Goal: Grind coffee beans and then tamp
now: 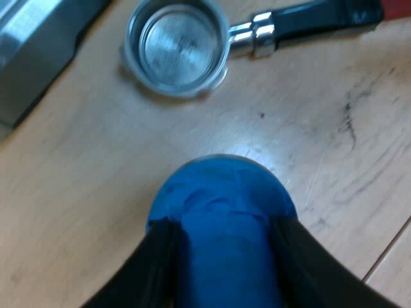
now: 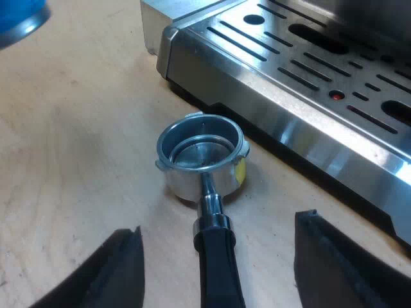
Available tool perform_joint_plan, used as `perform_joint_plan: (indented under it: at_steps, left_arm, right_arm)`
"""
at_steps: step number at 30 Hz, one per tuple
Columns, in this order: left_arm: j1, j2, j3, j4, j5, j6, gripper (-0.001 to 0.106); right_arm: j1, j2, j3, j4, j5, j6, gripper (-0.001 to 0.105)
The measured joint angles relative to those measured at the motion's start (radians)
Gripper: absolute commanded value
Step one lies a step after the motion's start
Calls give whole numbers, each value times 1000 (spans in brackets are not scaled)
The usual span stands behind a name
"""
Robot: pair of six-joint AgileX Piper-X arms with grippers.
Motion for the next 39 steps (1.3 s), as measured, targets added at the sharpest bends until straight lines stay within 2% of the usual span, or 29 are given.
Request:
perform_joint_plan:
  at_steps: [6, 11, 24, 34, 39]
  left_arm:
    - [0, 102, -92, 0, 0, 5, 1]
    - [0, 178, -136, -3, -4, 7, 1]
    - [0, 299, -148, -46, -8, 49, 1]
    - [0, 363, -148, -99, 8, 51, 1]
    - [0, 377, -148, -127, 10, 51, 1]
  right_arm:
    - [0, 0, 0, 0, 2, 0, 54]
    - [0, 0, 0, 0, 2, 0, 54]
    - [0, 0, 0, 0, 2, -12, 54]
    - [0, 0, 0, 0, 2, -53, 54]
    - [0, 0, 0, 0, 2, -53, 54]
